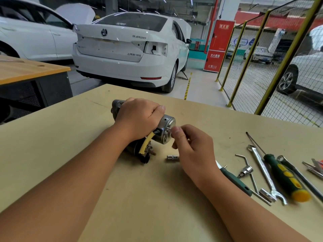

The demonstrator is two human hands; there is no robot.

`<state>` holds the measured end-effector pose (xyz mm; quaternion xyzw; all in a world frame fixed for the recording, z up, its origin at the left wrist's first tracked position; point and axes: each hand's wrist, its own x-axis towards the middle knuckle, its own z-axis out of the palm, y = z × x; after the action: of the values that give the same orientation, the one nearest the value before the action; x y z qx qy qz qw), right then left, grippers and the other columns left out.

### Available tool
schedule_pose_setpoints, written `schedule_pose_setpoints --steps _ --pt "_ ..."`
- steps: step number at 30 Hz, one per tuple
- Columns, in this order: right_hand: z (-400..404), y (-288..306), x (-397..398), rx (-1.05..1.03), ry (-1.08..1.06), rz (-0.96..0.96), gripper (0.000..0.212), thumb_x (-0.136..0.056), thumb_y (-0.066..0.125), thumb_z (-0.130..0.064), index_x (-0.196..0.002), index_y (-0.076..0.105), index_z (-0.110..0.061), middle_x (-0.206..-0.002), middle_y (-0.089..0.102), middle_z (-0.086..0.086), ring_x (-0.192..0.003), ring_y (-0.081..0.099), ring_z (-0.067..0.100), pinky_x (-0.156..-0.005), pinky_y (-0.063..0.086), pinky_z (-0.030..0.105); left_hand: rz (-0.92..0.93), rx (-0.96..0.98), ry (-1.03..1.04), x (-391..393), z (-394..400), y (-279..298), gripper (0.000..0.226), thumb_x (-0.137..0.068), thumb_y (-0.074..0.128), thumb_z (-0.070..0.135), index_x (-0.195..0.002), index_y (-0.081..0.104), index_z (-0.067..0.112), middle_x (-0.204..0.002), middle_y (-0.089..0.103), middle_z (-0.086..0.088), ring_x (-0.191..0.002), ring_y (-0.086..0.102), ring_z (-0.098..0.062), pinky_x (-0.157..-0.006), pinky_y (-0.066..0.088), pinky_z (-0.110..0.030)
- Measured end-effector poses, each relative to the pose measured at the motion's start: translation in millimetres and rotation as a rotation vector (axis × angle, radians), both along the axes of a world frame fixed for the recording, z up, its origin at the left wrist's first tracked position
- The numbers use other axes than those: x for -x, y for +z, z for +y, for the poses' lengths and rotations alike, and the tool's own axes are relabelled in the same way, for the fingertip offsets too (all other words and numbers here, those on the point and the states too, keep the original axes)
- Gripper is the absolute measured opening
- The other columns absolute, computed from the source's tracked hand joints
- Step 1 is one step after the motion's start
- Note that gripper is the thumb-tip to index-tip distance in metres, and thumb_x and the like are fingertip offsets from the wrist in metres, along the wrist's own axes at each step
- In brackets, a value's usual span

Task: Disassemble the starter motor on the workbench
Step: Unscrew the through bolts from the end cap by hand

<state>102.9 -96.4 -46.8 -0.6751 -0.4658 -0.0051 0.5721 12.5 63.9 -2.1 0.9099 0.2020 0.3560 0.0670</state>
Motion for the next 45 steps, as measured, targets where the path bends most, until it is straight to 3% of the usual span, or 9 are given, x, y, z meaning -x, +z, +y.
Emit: schedule_pose_setpoints --steps 5,11,17,22,25,30,34,40,45 --pt "-1.3 3.4 3.4 -0.049 -0.017 -0.022 0.007 -0.095 0.063 -0.041 -0.091 0.065 -0.036 -0.082 0.066 -0.018 -0.073 0.064 0.008 -0.059 0.045 0.017 -0.003 0.006 -0.005 0.1 0.2 -0.3 0.047 -0.099 0.028 0.049 -0.069 0.058 0.028 -0.061 0.053 0.009 -0.064 0.049 -0.008 -0.077 0.028 -0.035" --pt "0.1 2.3 2.8 -0.038 -0.066 -0.013 0.042 -0.097 0.054 -0.051 -0.073 0.063 -0.018 -0.065 0.062 0.002 -0.065 0.060 0.023 -0.059 0.049 0.043 -0.002 -0.001 0.005 -0.2 0.7 0.0 0.051 -0.098 0.027 0.050 -0.073 0.063 0.024 -0.065 0.057 0.008 -0.065 0.049 -0.007 -0.078 0.026 -0.034" --pt "-2.5 3.5 2.0 -0.078 0.047 -0.026 0.011 -0.093 0.070 -0.029 -0.090 0.063 -0.037 -0.086 0.064 -0.015 -0.058 0.053 0.007 -0.055 0.038 0.024 0.004 0.002 -0.002 0.0 0.6 0.0 0.056 -0.098 0.026 0.050 -0.078 0.070 0.021 -0.063 0.056 0.007 -0.065 0.052 -0.013 -0.077 0.030 -0.035" --pt "-0.3 2.9 6.7 -0.049 -0.059 -0.055 0.031 -0.092 0.053 -0.058 -0.082 0.064 -0.031 -0.077 0.065 -0.011 -0.068 0.061 0.012 -0.056 0.047 0.034 0.003 0.007 0.004 -0.3 0.1 0.6 0.054 -0.098 0.026 0.050 -0.074 0.066 0.023 -0.062 0.056 0.007 -0.065 0.051 -0.011 -0.077 0.028 -0.034" --pt "-0.6 2.2 2.4 -0.019 -0.069 -0.066 0.034 -0.097 0.059 -0.043 -0.072 0.063 -0.020 -0.063 0.060 -0.001 -0.058 0.054 0.015 -0.053 0.045 0.040 0.004 0.001 0.005 -0.3 -0.2 0.2 0.055 -0.098 0.026 0.050 -0.075 0.067 0.022 -0.063 0.057 0.006 -0.065 0.052 -0.013 -0.078 0.029 -0.034" --pt "-3.8 3.3 0.3 -0.064 0.047 -0.043 0.017 -0.089 0.075 -0.015 -0.091 0.067 -0.030 -0.083 0.065 -0.013 -0.059 0.053 0.008 -0.057 0.039 0.025 0.009 0.006 -0.004 -0.3 0.1 -0.1 0.054 -0.098 0.026 0.050 -0.074 0.065 0.022 -0.062 0.055 0.007 -0.063 0.050 -0.012 -0.079 0.033 -0.036" --pt "-3.7 4.5 7.2 -0.086 0.033 -0.020 0.012 -0.089 0.068 -0.047 -0.096 0.066 -0.038 -0.086 0.066 -0.015 -0.061 0.061 0.009 -0.053 0.046 0.021 -0.003 -0.004 0.001 -0.3 0.2 -0.2 0.051 -0.098 0.027 0.050 -0.072 0.063 0.024 -0.062 0.054 0.008 -0.064 0.049 -0.009 -0.076 0.028 -0.035" --pt "-2.2 2.4 0.1 -0.021 -0.039 -0.163 0.011 -0.089 0.074 -0.024 -0.095 0.065 -0.029 -0.084 0.064 -0.017 -0.063 0.056 0.006 -0.061 0.041 0.025 0.000 -0.008 -0.004 -0.5 1.3 -1.0 0.053 -0.098 0.027 0.049 -0.073 0.065 0.023 -0.062 0.056 0.006 -0.063 0.050 -0.011 -0.077 0.029 -0.035" --pt "-1.3 3.1 6.7 -0.017 -0.084 -0.067 0.033 -0.094 0.055 -0.055 -0.081 0.064 -0.026 -0.074 0.065 -0.008 -0.068 0.060 0.012 -0.061 0.049 0.037 -0.004 -0.012 0.004 -0.7 1.1 -0.7 0.056 -0.098 0.027 0.050 -0.076 0.069 0.020 -0.063 0.058 0.005 -0.065 0.052 -0.015 -0.073 0.024 -0.035"
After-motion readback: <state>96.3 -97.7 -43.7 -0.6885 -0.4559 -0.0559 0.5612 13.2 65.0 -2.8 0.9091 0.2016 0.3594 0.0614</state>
